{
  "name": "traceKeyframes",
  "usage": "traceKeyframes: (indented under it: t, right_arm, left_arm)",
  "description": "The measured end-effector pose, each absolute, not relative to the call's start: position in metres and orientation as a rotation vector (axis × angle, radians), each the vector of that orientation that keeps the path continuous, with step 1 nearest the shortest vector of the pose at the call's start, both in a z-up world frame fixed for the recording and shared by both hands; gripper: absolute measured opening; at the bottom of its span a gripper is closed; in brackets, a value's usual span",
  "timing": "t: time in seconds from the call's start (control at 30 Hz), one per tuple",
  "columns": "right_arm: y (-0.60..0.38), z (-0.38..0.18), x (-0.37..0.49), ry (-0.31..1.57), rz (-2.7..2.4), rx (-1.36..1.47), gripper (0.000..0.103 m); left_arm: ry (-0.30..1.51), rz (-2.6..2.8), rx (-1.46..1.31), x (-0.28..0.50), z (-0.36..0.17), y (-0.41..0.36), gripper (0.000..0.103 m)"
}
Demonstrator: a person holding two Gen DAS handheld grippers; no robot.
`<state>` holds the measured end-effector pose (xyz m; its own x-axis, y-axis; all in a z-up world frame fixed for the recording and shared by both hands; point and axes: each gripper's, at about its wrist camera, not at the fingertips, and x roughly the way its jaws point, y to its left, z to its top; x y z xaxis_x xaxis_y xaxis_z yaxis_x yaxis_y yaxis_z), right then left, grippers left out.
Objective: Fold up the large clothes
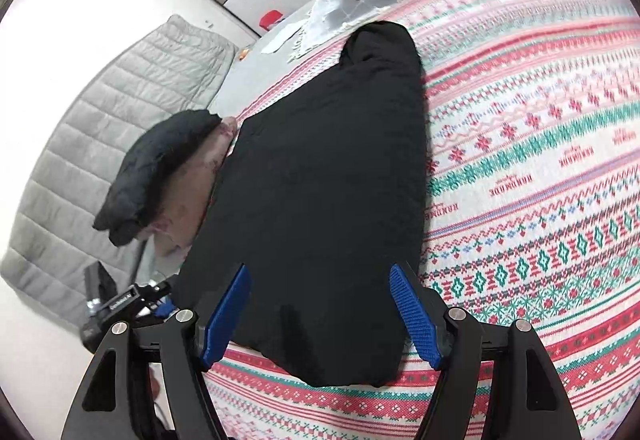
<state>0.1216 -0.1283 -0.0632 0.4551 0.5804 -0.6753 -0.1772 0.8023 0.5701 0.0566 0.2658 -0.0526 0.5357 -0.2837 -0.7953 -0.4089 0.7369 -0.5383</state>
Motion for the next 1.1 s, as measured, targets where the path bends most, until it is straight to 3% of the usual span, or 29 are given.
traceKeyframes:
  t: [0.3,0.73,1.1]
  right_arm:
    - [-0.161,-0.085,0.139,1.033,0.478,0.65,0.076]
    - [-0.149,-0.106,0.161,1.072,0.513,0.71,0.078]
    - [-0.147,-0.124,0.178,1.101,0.467,0.747,0.083]
  left_arm:
    - [1.003,0.016,-0.779,0.065,-0.054,0.255,0.078]
    - [1.038,-0.059,-0.846,0.073,-0.074,0.248,0.081]
    - [1.076,-0.07,-0.71,0.083,-0.086,0.225,0.095]
